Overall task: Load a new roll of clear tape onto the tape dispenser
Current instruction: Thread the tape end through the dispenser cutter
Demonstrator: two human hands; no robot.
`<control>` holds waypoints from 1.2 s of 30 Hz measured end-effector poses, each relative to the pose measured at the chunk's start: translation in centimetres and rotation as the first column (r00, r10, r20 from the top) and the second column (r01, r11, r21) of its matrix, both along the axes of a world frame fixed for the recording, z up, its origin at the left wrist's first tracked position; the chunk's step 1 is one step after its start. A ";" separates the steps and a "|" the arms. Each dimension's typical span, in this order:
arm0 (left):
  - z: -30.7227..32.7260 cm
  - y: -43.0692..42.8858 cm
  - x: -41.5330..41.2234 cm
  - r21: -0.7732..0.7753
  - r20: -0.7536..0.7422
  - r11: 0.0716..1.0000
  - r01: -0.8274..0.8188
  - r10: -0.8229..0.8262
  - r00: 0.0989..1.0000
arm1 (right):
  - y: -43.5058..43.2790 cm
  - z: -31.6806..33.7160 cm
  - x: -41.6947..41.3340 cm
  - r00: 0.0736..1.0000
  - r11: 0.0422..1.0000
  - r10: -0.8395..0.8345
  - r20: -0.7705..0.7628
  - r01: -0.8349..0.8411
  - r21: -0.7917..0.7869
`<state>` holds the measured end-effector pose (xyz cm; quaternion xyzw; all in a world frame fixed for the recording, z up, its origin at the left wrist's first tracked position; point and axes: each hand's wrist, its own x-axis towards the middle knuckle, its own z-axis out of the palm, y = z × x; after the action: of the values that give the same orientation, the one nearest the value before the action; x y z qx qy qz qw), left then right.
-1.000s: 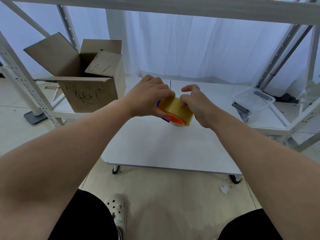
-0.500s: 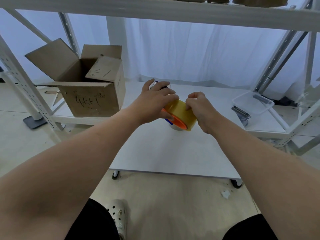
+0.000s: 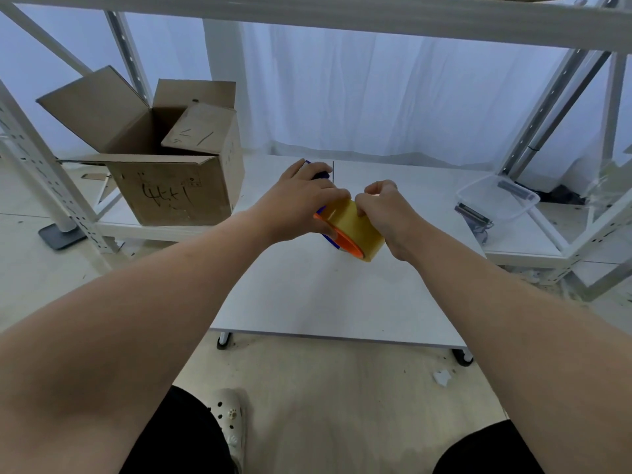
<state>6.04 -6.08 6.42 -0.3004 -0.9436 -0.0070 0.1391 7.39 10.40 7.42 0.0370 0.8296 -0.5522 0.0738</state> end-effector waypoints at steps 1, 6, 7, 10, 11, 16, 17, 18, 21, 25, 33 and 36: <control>0.0 -0.1 0.0 0.004 0.008 1.000 -0.010 0.010 1.000 | -0.1 0.0 0.0 1.000 1.000 0.004 -0.002 -0.004 0.008; 0.5 -0.4 -0.1 0.037 -0.012 0.999 -0.012 0.013 1.000 | -0.2 0.3 0.0 0.999 0.998 -0.027 -0.036 0.025 -0.054; 0.6 -0.3 -0.1 0.029 -0.016 1.000 -0.010 0.010 1.000 | -0.2 0.4 -0.1 0.999 0.998 -0.038 -0.037 0.036 -0.054; 0.6 -0.1 0.0 0.000 -0.005 1.000 -0.009 0.009 1.000 | -0.2 0.5 -0.1 0.999 1.000 -0.030 -0.027 0.030 -0.007; 0.6 -0.1 0.0 -0.007 0.001 1.000 -0.008 0.008 1.000 | -0.3 0.4 -0.1 1.000 1.000 -0.020 -0.021 0.020 0.007; 0.8 -0.8 0.1 -0.027 -0.035 0.999 0.018 -0.019 0.999 | -0.5 0.5 0.1 0.999 0.998 0.038 -0.007 -0.037 0.044; 0.9 -0.8 0.1 -0.026 -0.029 0.999 0.019 -0.020 0.999 | -0.4 0.5 0.1 0.999 0.997 0.054 -0.006 -0.053 0.054; 0.9 -0.8 0.1 -0.024 -0.027 0.999 0.023 -0.024 0.999 | -0.4 0.5 0.1 0.998 0.996 0.068 -0.006 -0.068 0.065; 0.9 -0.5 0.1 -0.024 -0.027 0.999 0.026 -0.027 0.999 | -0.2 0.6 0.1 0.997 0.994 0.083 -0.005 -0.082 0.073; 0.9 -0.5 -0.1 -0.030 -0.042 0.999 0.033 -0.034 0.999 | 0.0 0.5 0.1 0.994 0.990 0.106 -0.001 -0.106 0.094; 1.4 -0.6 0.0 0.033 0.036 0.999 -0.026 0.025 0.999 | 0.5 0.7 -0.1 0.999 0.998 0.027 -0.021 -0.028 -0.061; 1.3 -0.5 0.2 0.040 0.048 0.999 -0.027 0.025 0.999 | 0.4 0.6 -0.1 0.999 0.999 0.036 -0.033 -0.037 -0.022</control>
<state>6.22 -6.56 7.74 -0.2851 -0.9501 -0.0317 0.1228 7.27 10.76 8.03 0.0121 0.8250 -0.5605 0.0708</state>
